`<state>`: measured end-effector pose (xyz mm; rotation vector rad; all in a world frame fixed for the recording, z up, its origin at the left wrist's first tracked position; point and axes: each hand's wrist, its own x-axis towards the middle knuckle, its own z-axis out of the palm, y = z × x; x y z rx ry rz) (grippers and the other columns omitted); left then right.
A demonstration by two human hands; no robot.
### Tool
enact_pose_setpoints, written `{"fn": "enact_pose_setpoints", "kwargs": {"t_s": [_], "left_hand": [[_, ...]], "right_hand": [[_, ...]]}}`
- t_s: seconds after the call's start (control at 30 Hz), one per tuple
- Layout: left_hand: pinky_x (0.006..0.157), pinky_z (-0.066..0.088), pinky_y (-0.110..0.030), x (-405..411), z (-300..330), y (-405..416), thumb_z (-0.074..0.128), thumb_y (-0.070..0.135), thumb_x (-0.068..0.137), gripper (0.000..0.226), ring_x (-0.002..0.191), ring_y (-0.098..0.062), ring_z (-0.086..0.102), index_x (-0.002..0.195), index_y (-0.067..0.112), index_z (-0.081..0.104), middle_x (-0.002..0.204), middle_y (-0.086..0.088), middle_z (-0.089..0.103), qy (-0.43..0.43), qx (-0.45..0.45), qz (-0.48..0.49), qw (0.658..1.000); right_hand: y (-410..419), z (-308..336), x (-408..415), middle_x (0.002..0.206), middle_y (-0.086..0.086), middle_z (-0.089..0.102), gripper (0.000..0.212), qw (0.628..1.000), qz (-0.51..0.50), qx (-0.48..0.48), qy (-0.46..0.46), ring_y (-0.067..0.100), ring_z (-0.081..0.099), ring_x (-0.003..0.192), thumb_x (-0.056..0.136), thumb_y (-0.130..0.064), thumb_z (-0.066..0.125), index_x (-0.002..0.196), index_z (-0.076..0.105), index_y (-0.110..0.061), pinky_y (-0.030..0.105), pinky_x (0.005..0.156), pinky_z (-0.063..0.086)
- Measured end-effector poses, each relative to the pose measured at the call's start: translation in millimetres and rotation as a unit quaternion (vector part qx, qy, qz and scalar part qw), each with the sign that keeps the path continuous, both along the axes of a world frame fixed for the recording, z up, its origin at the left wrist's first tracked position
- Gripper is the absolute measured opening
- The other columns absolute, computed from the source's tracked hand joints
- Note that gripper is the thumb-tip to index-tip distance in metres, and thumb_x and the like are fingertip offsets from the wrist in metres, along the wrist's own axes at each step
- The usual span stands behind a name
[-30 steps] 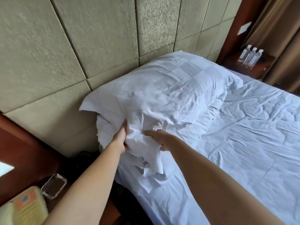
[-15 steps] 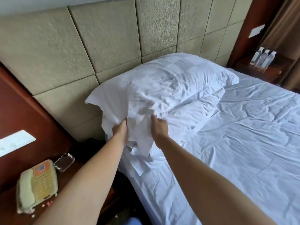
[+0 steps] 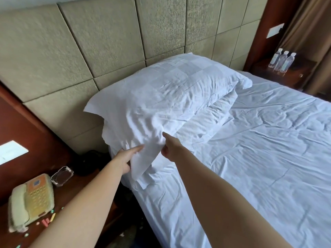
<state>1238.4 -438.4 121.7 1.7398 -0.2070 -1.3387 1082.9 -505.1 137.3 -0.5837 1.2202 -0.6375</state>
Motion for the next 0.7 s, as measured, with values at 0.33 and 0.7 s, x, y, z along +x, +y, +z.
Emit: {"fn": "enact_pose_setpoints", "kwargs": {"t_s": [0.33,0.7], "left_hand": [[0.068,0.048,-0.035,2.0,-15.4,28.4,0.042,-0.014,0.083,0.057,0.093,-0.028,0.053,0.134,0.012,0.046,0.108,-0.017,0.056,-0.204,0.193,-0.086,0.956],[0.08,0.051,-0.041,14.6,-45.5,28.2,0.043,0.016,0.096,0.029,0.099,-0.023,0.055,0.123,0.022,0.054,0.115,-0.005,0.057,-0.023,0.081,0.033,0.996]], "right_hand": [[21.1,-44.1,-28.8,0.068,0.002,0.049,0.024,0.878,0.349,-0.077,0.319,0.01,0.047,0.053,0.087,-0.006,0.056,0.067,0.046,-0.014,0.019,0.048,0.039],[28.9,-94.1,35.3,0.113,0.009,0.05,0.057,0.973,0.122,0.03,0.193,0.025,0.052,0.1,0.088,-0.032,0.058,0.136,0.036,-0.008,0.036,0.092,0.047]]}}
